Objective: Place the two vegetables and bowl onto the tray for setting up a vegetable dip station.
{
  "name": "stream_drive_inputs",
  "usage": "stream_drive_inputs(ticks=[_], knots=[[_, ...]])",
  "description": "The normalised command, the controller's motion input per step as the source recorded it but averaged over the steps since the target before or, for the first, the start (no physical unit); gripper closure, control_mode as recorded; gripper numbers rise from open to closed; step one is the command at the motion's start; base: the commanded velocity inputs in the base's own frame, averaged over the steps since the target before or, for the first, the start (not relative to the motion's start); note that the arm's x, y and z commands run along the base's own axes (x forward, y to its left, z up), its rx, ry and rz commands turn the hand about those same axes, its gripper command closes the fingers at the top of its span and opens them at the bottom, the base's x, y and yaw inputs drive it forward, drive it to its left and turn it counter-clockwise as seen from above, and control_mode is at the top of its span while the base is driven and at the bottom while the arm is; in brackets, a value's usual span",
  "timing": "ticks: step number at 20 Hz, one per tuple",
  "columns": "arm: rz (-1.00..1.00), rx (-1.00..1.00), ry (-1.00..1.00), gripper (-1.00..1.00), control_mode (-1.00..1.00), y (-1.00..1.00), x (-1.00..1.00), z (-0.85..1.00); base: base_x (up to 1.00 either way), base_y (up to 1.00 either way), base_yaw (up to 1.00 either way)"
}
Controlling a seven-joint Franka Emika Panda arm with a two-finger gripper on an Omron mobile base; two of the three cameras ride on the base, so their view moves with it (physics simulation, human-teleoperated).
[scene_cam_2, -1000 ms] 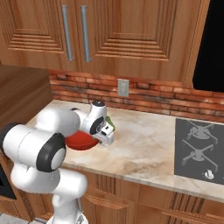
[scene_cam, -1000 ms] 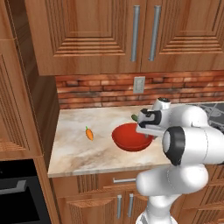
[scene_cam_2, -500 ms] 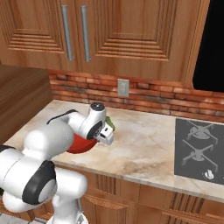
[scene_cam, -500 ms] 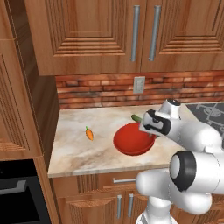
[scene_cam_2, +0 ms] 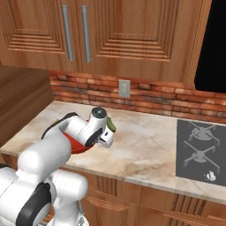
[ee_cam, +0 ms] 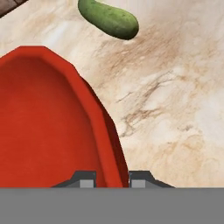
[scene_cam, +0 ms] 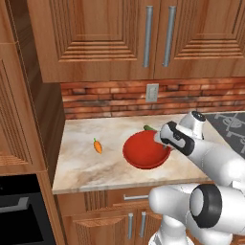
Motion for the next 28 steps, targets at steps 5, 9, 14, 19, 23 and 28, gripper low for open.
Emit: stream_drive_inputs(ticks=[5,9,14,19,23,28], knots=[[0.0,0.15,0.0,1.0,-1.0,-0.01,0.0,0.23,0.0,0.0,0.0],[0.0,0.13,0.01,1.0,-1.0,-0.03,0.0,0.25,0.0,0.0,0.0],[0.0,0.13,0.03,1.0,-1.0,-0.09,-0.08,0.26,0.0,0.0,0.0],[0.0,0.05,0.02,1.0,-1.0,-0.09,-0.21,0.25,0.0,0.0,0.0],[-0.02,0.0,0.01,1.0,-1.0,-0.1,-0.23,0.26,0.0,0.0,0.0],[-0.04,0.0,0.01,1.0,-1.0,-0.03,-0.24,0.2,0.0,0.0,0.0]])
